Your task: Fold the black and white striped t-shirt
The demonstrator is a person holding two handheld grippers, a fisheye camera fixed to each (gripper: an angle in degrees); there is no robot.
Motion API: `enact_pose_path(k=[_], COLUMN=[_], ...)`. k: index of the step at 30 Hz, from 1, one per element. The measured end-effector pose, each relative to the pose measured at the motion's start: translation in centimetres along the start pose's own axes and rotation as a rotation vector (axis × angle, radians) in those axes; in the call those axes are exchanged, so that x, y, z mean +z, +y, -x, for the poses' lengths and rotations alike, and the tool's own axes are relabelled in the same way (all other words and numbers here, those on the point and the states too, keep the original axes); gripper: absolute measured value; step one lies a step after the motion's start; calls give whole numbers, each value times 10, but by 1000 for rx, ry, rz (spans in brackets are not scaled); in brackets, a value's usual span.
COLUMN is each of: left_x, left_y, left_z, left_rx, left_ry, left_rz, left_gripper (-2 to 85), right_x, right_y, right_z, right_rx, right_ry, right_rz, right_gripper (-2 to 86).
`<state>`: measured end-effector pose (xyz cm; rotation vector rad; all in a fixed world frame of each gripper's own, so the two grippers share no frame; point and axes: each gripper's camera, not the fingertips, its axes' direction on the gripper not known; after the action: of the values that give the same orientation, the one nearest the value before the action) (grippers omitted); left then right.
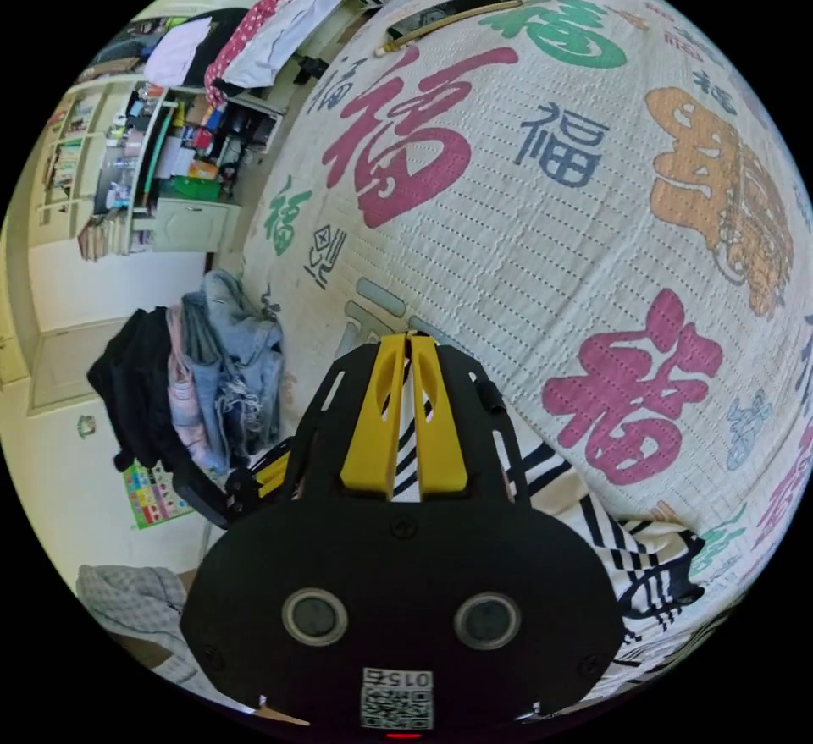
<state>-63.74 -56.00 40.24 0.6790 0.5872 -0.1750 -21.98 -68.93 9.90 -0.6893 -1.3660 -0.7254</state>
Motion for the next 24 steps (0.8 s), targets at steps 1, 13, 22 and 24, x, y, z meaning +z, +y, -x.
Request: enact_pose_path(k=[1,13,22,24], left_x=[-3,-95,-82,-66], left_y=[-1,47,186,198], left_z=[-2,-35,-47,-62], left_rx=[7,117,165,215], left_ry=[-4,-8,-4,-47], left_rz=[1,96,617,655], left_gripper=[7,45,73,75], right_x=[-3,-129,-3,27], right_y=[3,302,643,685], right_z=[0,-107,-151,-149], right_rx=[-4,127,828,912], right_ry=[1,-48,-169,-186], right_rz=[-2,-204,3,78], right_gripper=[33,57,75,78])
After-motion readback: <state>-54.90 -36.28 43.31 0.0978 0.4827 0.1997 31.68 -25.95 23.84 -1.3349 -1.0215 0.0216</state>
